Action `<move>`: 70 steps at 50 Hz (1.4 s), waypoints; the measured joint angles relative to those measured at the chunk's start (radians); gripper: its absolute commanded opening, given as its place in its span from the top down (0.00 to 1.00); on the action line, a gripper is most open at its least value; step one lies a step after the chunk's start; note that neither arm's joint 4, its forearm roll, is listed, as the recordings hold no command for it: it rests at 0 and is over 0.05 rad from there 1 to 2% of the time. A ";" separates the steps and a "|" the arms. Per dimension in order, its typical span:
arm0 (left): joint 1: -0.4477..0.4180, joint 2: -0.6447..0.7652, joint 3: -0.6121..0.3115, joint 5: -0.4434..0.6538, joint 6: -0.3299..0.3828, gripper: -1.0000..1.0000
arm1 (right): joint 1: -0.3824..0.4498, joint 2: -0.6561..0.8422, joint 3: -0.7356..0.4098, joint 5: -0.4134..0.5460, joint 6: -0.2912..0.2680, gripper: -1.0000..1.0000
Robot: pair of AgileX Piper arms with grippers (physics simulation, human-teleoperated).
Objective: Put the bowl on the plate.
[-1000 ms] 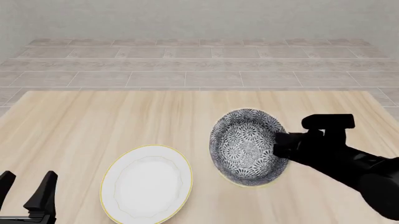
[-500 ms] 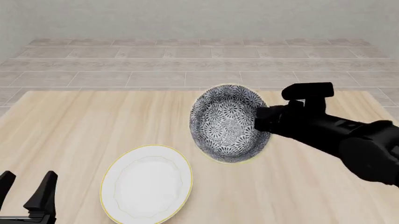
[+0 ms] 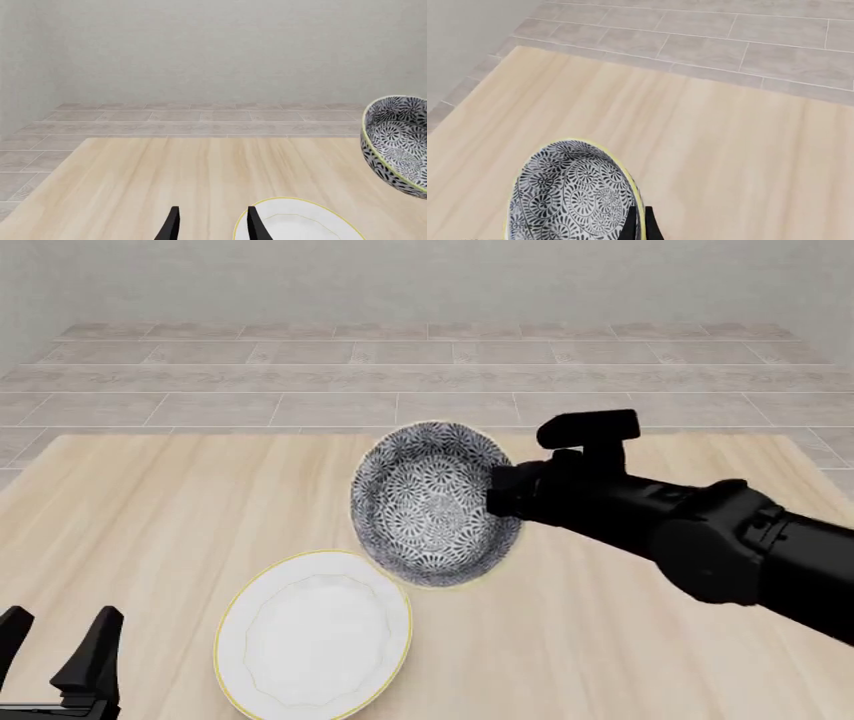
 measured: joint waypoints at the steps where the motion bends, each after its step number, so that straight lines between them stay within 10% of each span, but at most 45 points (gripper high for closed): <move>1: 0.000 0.000 0.000 0.000 0.000 0.00 | 0.004 0.007 -0.002 -0.003 0.002 1.00; 70: 0.000 0.000 0.000 0.000 0.000 0.00 | 0.186 0.251 -0.127 -0.101 0.075 1.00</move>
